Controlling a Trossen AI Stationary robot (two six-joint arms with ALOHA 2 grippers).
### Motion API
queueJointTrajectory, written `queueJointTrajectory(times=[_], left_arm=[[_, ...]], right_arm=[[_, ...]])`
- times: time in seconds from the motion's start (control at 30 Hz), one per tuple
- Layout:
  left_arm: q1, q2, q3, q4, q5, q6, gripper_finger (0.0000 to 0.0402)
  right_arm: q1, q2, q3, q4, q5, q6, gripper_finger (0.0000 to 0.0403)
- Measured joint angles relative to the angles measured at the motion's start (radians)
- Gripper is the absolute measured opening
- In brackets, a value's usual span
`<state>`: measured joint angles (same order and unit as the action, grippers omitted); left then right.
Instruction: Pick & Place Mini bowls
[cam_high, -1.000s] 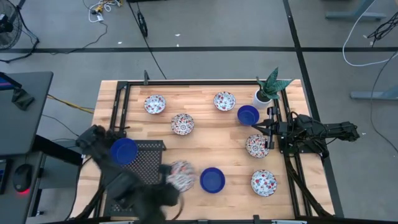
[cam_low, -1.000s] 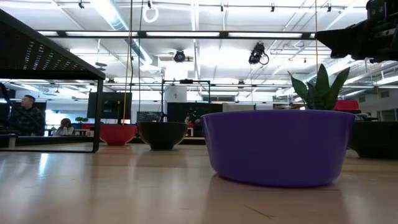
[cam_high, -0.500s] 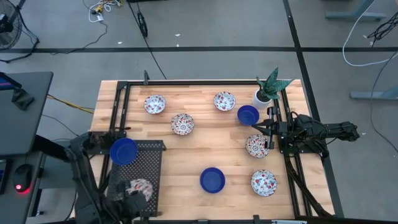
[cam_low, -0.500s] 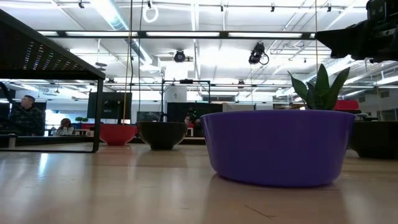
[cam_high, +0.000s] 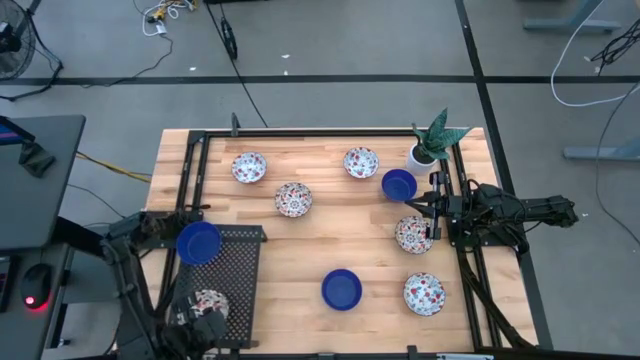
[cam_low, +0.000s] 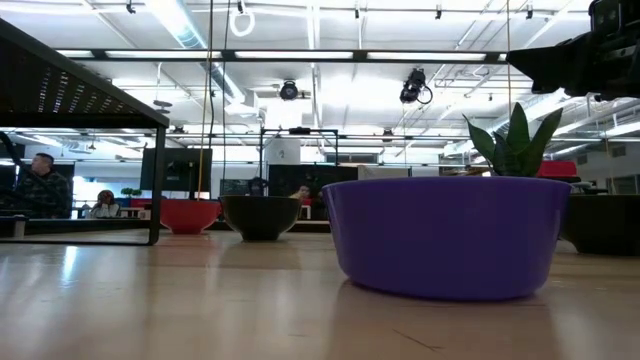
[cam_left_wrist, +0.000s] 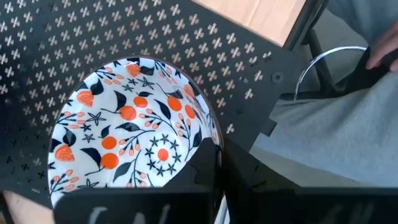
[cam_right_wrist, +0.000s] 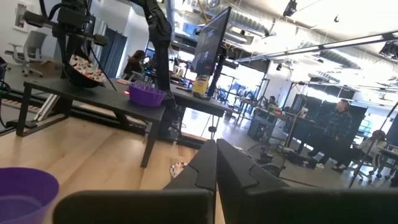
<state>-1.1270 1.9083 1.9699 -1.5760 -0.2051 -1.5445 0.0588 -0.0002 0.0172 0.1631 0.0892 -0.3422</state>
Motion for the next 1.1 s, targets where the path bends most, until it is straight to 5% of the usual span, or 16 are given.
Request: queueJointTrajectory(times=[0.37,1.1], left_arm=[[-0.012,0.006,-0.004,0.005,0.058,-0.170,0.0039],[-0.039,0.004,-0.049,0.006,0.007,-0.177,0.0053]], right_arm=[[0.000,0.000,0.000,0.000,0.000,0.000,0.0009],[0.000,0.000,0.000,0.000,0.000,0.000,0.0009]])
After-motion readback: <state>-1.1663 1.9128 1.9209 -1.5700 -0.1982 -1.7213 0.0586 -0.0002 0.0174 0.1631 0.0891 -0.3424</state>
